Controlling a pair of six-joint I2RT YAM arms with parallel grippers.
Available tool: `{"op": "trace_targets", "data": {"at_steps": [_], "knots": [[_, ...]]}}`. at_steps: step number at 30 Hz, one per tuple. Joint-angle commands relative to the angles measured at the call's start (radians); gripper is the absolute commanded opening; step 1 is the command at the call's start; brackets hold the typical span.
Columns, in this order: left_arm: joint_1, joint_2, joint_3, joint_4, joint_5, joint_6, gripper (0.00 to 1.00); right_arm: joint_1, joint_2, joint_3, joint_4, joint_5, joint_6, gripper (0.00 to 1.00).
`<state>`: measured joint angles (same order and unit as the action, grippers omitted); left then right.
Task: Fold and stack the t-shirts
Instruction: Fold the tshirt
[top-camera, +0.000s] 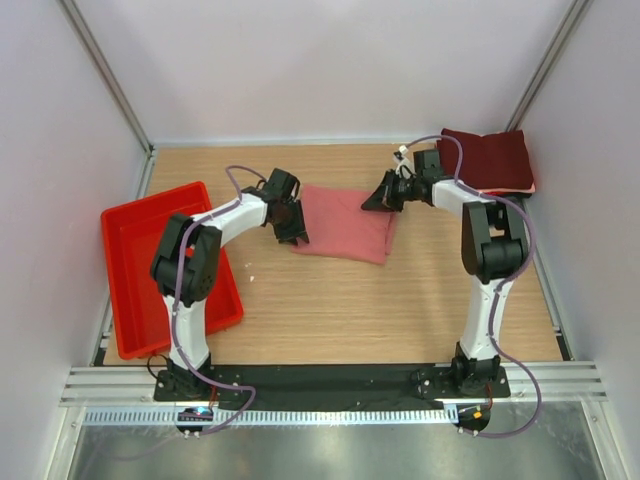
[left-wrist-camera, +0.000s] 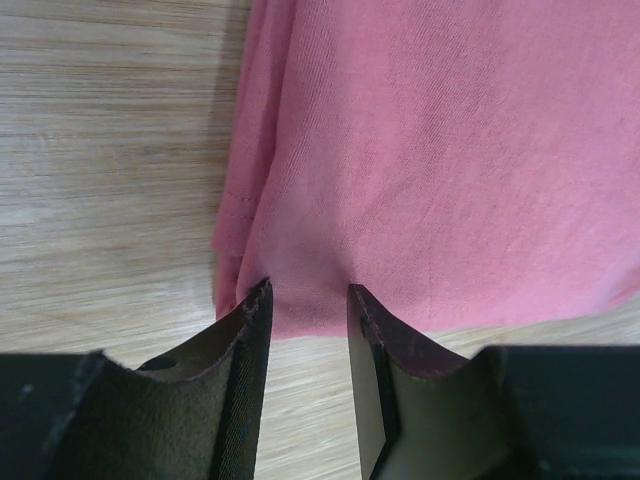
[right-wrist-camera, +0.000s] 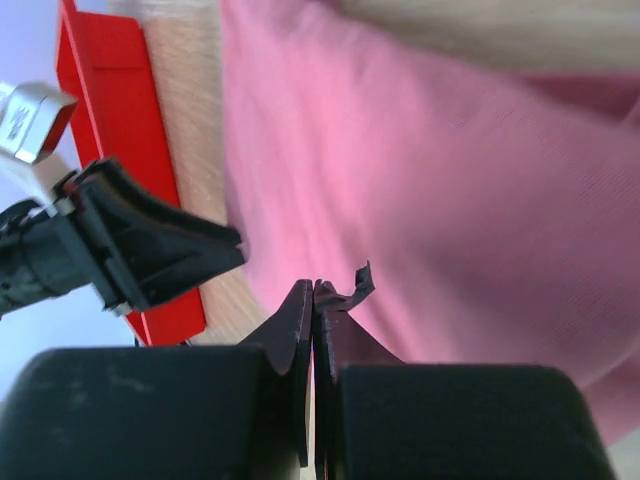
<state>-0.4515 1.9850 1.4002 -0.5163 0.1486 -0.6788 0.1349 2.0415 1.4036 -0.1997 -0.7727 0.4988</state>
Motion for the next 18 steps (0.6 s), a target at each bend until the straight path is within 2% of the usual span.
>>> {"op": "trace_targets", "data": {"at_steps": [1,3,6,8,12,17,18], "knots": [[0.005,-0.002,0.013,0.030,-0.032,-0.002,0.38,-0.037,0.101,0.121,0.062,-0.071,-0.009,0.02],[0.004,-0.006,-0.006,0.038,-0.034,-0.011,0.38,-0.055,0.172,0.168,0.091,-0.080,-0.003,0.02],[0.004,-0.017,-0.029,0.053,-0.032,-0.024,0.38,-0.095,0.209,0.144,0.250,-0.105,0.090,0.02],[0.004,-0.012,-0.030,0.052,-0.037,-0.024,0.38,-0.115,0.226,0.146,0.279,-0.102,0.136,0.02],[0.005,-0.002,-0.015,0.016,-0.055,-0.024,0.39,-0.123,0.246,0.170,0.284,-0.115,0.153,0.02],[0.005,-0.043,0.067,-0.021,-0.021,-0.034,0.40,-0.123,0.145,0.141,0.244,-0.116,0.130,0.05],[0.007,-0.048,0.092,-0.028,-0.020,-0.033,0.40,-0.123,0.122,0.130,0.177,-0.078,0.095,0.07]]}}
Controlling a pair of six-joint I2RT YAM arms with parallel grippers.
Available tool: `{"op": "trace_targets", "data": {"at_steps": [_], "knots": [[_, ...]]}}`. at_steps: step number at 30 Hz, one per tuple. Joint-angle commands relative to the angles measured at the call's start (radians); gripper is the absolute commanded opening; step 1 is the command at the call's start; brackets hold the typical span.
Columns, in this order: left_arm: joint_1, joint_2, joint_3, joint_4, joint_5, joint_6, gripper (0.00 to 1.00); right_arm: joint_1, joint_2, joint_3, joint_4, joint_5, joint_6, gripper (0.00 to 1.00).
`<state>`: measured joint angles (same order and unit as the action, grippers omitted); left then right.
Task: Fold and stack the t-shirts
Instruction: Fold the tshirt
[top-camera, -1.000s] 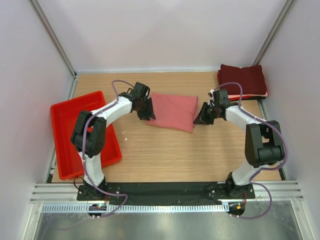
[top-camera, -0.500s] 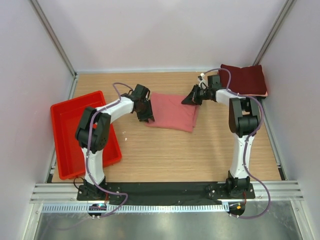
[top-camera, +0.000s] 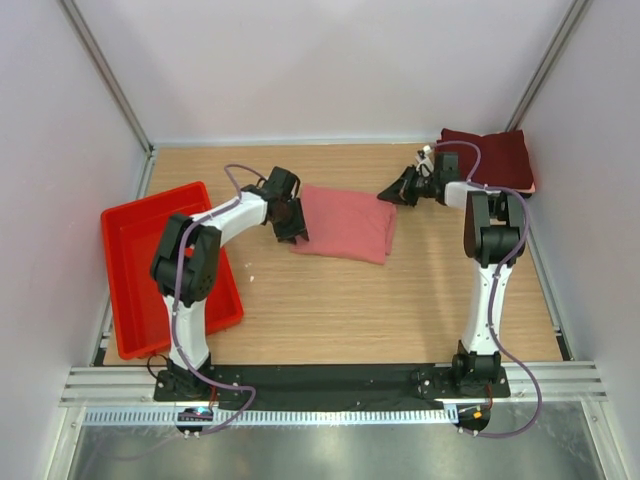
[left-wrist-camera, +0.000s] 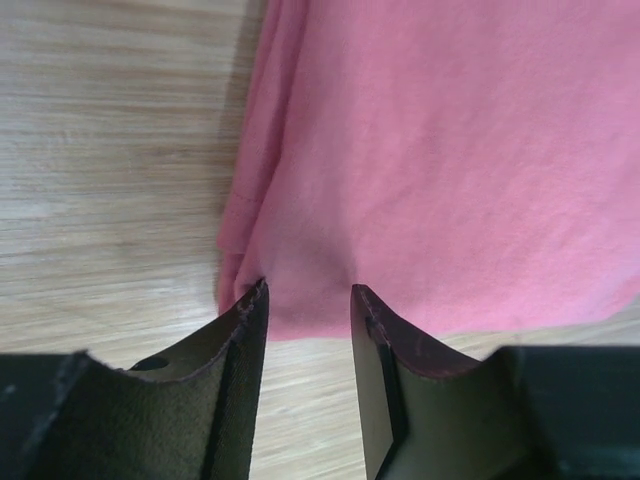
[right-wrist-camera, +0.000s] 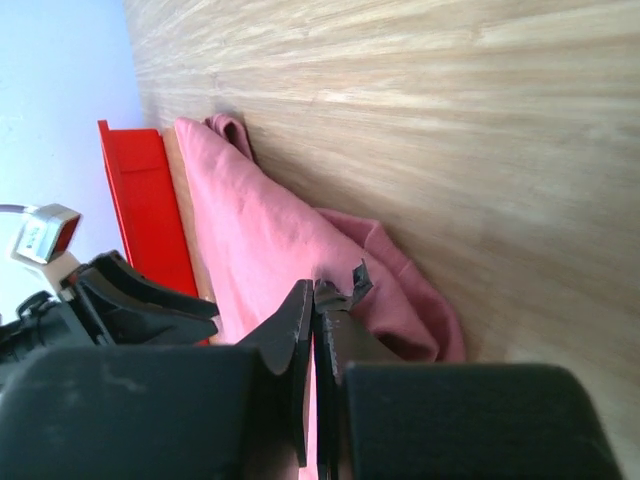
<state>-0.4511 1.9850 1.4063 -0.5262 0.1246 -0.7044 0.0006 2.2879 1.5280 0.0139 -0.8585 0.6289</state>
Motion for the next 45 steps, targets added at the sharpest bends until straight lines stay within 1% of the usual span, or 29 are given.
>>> {"op": "trace_targets", "data": {"at_steps": [1,2,5,7,8,10,11,13,16,19,22,23,24,26,28,29,30,31,33,34,36,37,39,40,43,45], "knots": [[0.008,-0.049,0.112,-0.023,0.012,-0.003,0.41,0.012,-0.151,0.006,-0.075,0.036,-0.050,0.09],[0.015,-0.040,0.172,-0.026,0.018,0.002,0.41,0.010,-0.194,0.001,-0.101,0.055,-0.060,0.12],[0.032,0.015,0.261,-0.014,0.043,0.014,0.41,0.012,-0.261,-0.077,-0.101,0.107,-0.029,0.16],[0.051,0.053,0.335,0.017,0.070,0.026,0.41,0.012,-0.314,-0.162,-0.066,0.137,-0.014,0.16],[0.058,0.096,0.350,0.073,0.087,0.026,0.41,0.013,-0.323,-0.189,-0.048,0.133,-0.011,0.15],[0.081,0.139,0.396,0.123,0.148,0.004,0.40,0.012,-0.326,-0.239,-0.032,0.106,-0.026,0.15],[0.087,0.165,0.408,0.164,0.161,-0.003,0.40,0.012,-0.323,-0.256,-0.023,0.096,-0.029,0.14],[0.101,0.231,0.454,0.195,0.181,-0.010,0.40,0.012,-0.311,-0.292,-0.020,0.095,-0.040,0.15],[0.115,0.319,0.519,0.215,0.196,-0.018,0.40,0.015,-0.279,-0.312,-0.019,0.150,-0.090,0.15],[0.143,0.388,0.542,0.253,0.214,-0.044,0.41,0.013,-0.231,-0.304,-0.022,0.190,-0.109,0.14],[0.175,0.435,0.583,0.270,0.277,-0.102,0.41,0.013,-0.232,-0.287,-0.061,0.242,-0.132,0.15],[0.186,0.437,0.594,0.273,0.299,-0.118,0.40,0.012,-0.258,-0.290,-0.084,0.275,-0.144,0.16],[0.189,0.434,0.594,0.273,0.300,-0.119,0.40,0.015,-0.280,-0.293,-0.091,0.289,-0.147,0.18],[0.190,0.396,0.577,0.270,0.291,-0.109,0.41,0.013,-0.355,-0.308,-0.106,0.329,-0.137,0.37],[0.190,0.358,0.556,0.270,0.280,-0.090,0.41,0.012,-0.407,-0.347,-0.114,0.381,-0.112,0.48],[0.192,0.313,0.544,0.269,0.280,-0.084,0.41,0.012,-0.436,-0.361,-0.118,0.397,-0.104,0.51],[0.192,0.290,0.516,0.267,0.280,-0.073,0.41,0.012,-0.476,-0.385,-0.129,0.420,-0.081,0.56],[0.192,0.267,0.501,0.264,0.274,-0.067,0.41,0.012,-0.494,-0.396,-0.135,0.440,-0.074,0.66],[0.192,0.190,0.449,0.226,0.251,-0.034,0.41,0.027,-0.536,-0.420,-0.158,0.481,-0.071,0.70],[0.192,0.163,0.424,0.218,0.221,-0.023,0.41,0.036,-0.545,-0.427,-0.160,0.537,-0.077,0.72],[0.193,0.097,0.364,0.203,0.189,-0.003,0.42,0.053,-0.547,-0.427,-0.170,0.579,-0.080,0.73],[0.192,0.080,0.315,0.178,0.176,0.017,0.41,0.058,-0.532,-0.421,-0.167,0.601,-0.089,0.73],[0.192,0.019,0.269,0.161,0.173,0.028,0.41,0.067,-0.509,-0.392,-0.172,0.633,-0.100,0.74],[0.190,-0.003,0.213,0.158,0.176,0.031,0.41,0.070,-0.481,-0.381,-0.173,0.644,-0.101,0.74],[0.189,-0.101,0.136,0.152,0.173,0.048,0.41,0.087,-0.446,-0.348,-0.167,0.667,-0.094,0.74],[0.187,-0.136,0.129,0.115,0.156,0.054,0.41,0.108,-0.435,-0.354,-0.135,0.694,-0.083,0.74]]}}
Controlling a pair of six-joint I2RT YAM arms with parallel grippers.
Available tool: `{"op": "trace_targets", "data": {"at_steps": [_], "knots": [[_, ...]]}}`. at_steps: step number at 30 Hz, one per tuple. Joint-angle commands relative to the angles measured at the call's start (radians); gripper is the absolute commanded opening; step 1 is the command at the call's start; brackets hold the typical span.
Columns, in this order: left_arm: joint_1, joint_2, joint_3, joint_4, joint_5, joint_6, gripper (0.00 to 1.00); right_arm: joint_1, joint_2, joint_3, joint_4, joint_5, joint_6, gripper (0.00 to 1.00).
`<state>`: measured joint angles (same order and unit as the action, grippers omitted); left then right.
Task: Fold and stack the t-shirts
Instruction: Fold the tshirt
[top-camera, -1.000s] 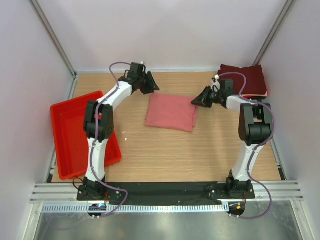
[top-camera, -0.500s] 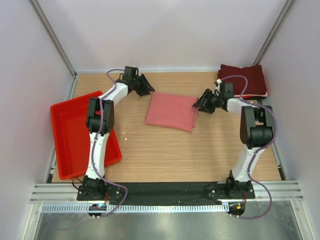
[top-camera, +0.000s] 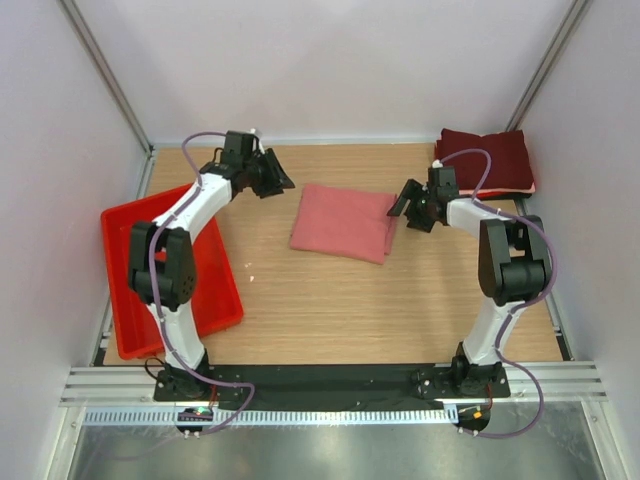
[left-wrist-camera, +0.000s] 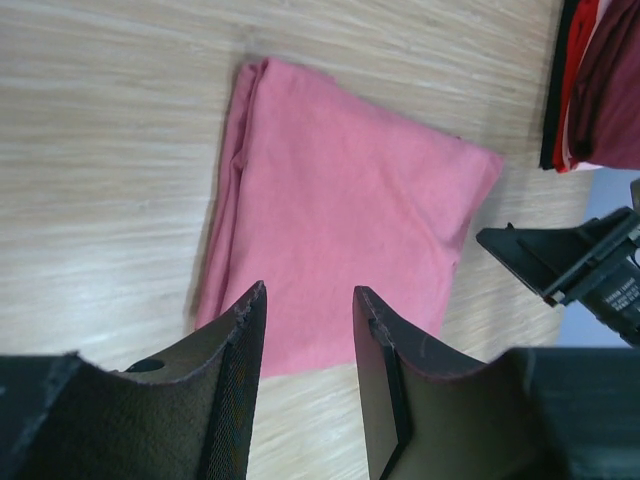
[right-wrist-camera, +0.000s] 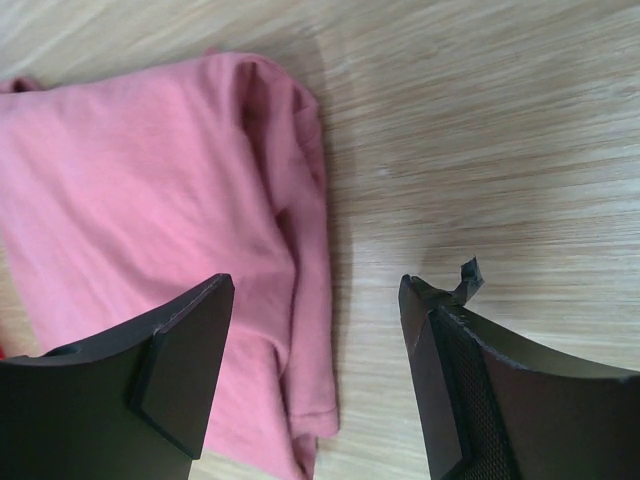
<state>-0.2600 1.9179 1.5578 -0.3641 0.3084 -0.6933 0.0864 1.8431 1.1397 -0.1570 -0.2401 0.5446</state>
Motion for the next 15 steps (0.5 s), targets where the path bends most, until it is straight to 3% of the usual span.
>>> {"op": "trace_targets", "data": {"at_steps": [1,10,13,15], "knots": [[-0.004,-0.103,-0.025,-0.070,-0.028,0.043,0.41,0.048,0.027,0.035,0.043,0.084,0.002,0.74],[-0.005,-0.233,0.034,-0.255,-0.046,0.097,0.42,0.122,0.110,0.032,0.013,0.170,0.023,0.73],[-0.004,-0.247,0.058,-0.291,-0.046,0.109,0.42,0.141,0.114,0.014,0.001,0.179,0.029,0.69],[-0.005,-0.255,0.056,-0.292,-0.022,0.109,0.42,0.147,0.116,0.005,0.005,0.177,0.034,0.61]]}}
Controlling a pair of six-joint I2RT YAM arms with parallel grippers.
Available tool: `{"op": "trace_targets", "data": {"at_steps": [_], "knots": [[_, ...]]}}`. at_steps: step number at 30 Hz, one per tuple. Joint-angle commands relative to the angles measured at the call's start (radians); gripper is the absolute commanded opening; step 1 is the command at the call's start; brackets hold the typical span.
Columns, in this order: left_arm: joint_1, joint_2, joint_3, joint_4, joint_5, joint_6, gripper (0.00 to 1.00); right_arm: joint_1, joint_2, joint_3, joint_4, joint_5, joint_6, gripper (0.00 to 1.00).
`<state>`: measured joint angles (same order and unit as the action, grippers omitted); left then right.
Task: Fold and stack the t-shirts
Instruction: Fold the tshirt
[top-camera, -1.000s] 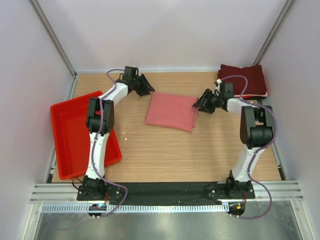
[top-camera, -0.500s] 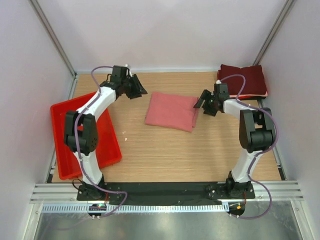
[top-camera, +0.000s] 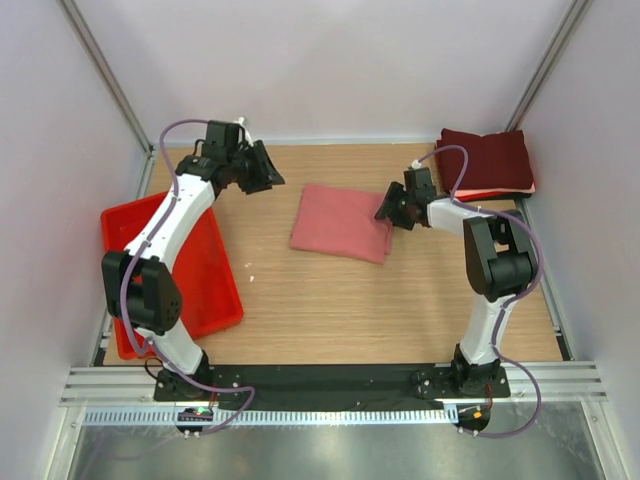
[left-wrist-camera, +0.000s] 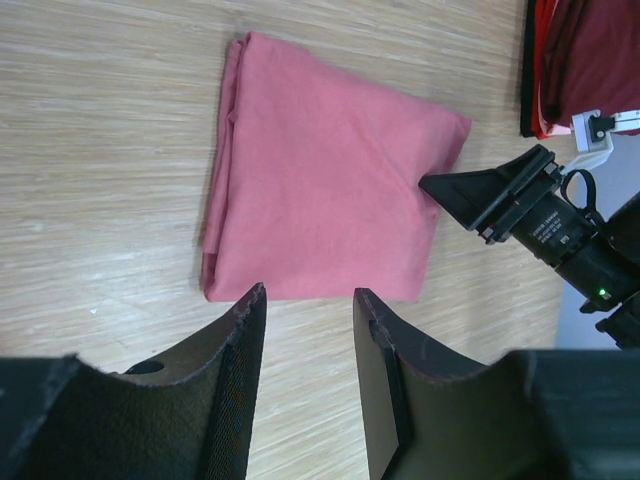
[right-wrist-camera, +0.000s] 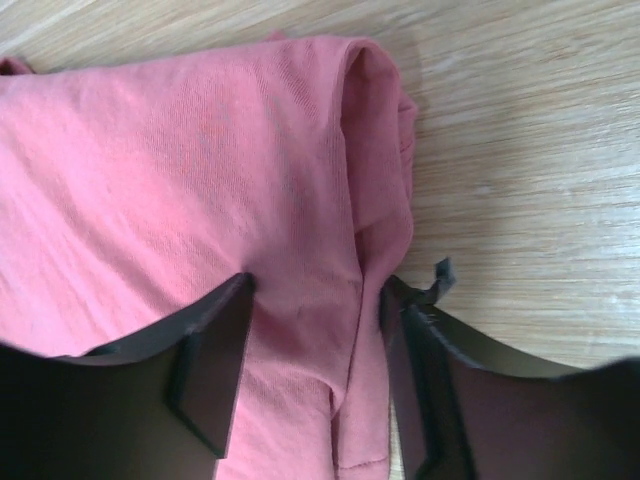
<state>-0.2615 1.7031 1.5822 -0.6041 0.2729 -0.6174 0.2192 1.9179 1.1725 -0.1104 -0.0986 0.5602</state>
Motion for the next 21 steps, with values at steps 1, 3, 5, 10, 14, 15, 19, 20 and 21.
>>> {"op": "trace_targets", "data": {"at_steps": [1,3,5,10,14,15,19,20,21], "knots": [[-0.004,-0.042,0.029,-0.054,0.018,0.031,0.42,0.014,0.046,-0.031,-0.040,0.039,0.017,0.58],[-0.004,-0.045,0.012,-0.054,0.029,0.036,0.42,0.025,0.055,-0.033,-0.034,0.034,0.015,0.57],[-0.004,-0.049,-0.002,-0.056,0.037,0.041,0.41,0.034,0.066,-0.033,-0.031,0.028,0.023,0.58],[-0.005,-0.079,-0.050,-0.071,0.019,0.065,0.42,0.055,0.099,-0.048,0.020,-0.018,0.050,0.59],[-0.005,-0.106,-0.070,-0.049,0.020,0.059,0.41,0.063,0.122,-0.047,0.031,-0.013,0.046,0.52],[-0.004,-0.111,-0.070,-0.048,0.022,0.061,0.42,0.063,0.127,-0.045,0.035,-0.019,0.044,0.49],[-0.005,-0.138,-0.100,-0.039,0.003,0.064,0.42,0.062,0.133,-0.069,0.142,-0.067,0.064,0.24],[-0.005,-0.143,-0.105,-0.039,-0.006,0.064,0.42,0.062,0.132,-0.077,0.170,-0.079,0.067,0.17],[-0.005,-0.148,-0.108,-0.039,-0.011,0.065,0.42,0.063,0.127,-0.085,0.228,-0.108,0.085,0.10]]}}
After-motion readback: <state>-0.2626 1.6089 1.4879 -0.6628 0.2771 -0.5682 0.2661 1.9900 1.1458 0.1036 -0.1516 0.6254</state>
